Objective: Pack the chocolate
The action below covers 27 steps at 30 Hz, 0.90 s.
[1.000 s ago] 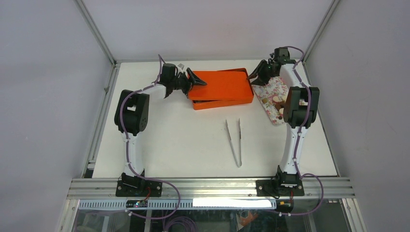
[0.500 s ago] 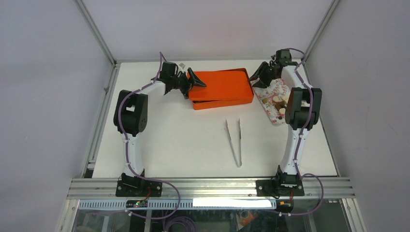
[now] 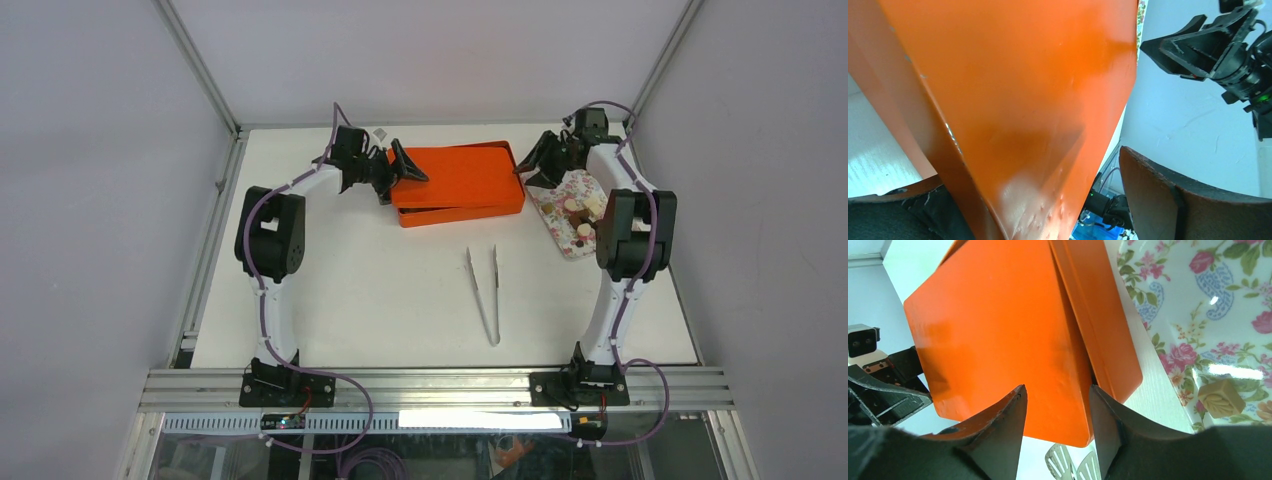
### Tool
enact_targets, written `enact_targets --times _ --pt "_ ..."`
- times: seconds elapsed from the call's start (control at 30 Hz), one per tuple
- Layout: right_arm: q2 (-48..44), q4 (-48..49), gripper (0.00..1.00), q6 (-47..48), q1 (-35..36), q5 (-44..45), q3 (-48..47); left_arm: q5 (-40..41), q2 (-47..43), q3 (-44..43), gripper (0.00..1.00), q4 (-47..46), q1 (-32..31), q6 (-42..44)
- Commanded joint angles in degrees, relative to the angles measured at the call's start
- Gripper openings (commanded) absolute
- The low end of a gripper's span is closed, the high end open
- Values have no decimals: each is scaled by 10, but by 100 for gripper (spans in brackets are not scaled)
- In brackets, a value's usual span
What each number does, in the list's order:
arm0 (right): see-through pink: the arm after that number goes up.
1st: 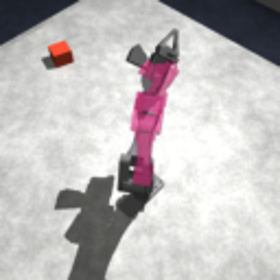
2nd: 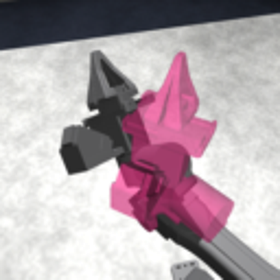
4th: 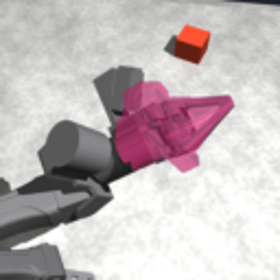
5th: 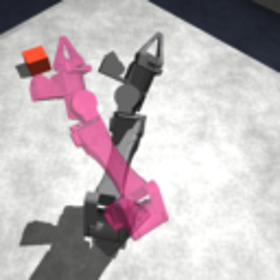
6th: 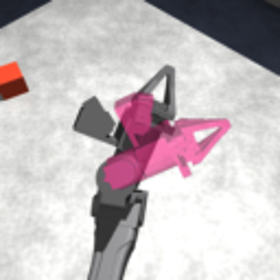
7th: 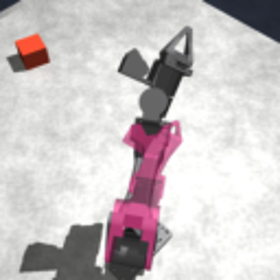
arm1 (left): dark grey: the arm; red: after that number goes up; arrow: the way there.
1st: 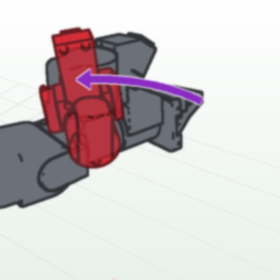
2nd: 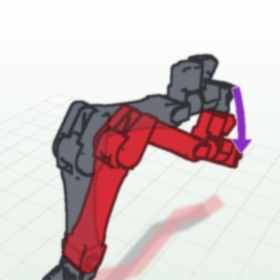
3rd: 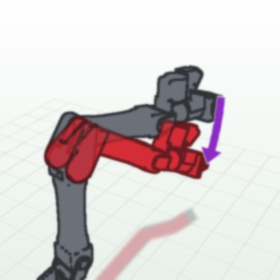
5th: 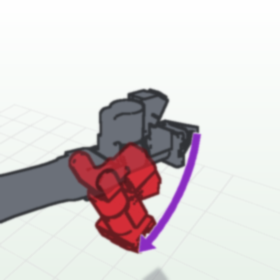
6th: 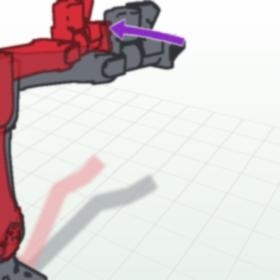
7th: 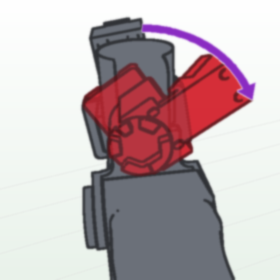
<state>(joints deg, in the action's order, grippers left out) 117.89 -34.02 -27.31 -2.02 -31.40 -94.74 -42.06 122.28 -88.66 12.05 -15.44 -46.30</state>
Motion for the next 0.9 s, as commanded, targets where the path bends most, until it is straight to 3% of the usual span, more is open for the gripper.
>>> enact_targets --times 0.0,0.67,0.87 --pt "-49 33 52 15 -1 -5 8 14 -32 -18 87 46 -3 54" --pt "-24 39 50 11 0 -37 15 28 -51 2 92 87 9 84" --pt "-23 41 50 8 0 -37 12 37 -64 0 99 123 17 111"
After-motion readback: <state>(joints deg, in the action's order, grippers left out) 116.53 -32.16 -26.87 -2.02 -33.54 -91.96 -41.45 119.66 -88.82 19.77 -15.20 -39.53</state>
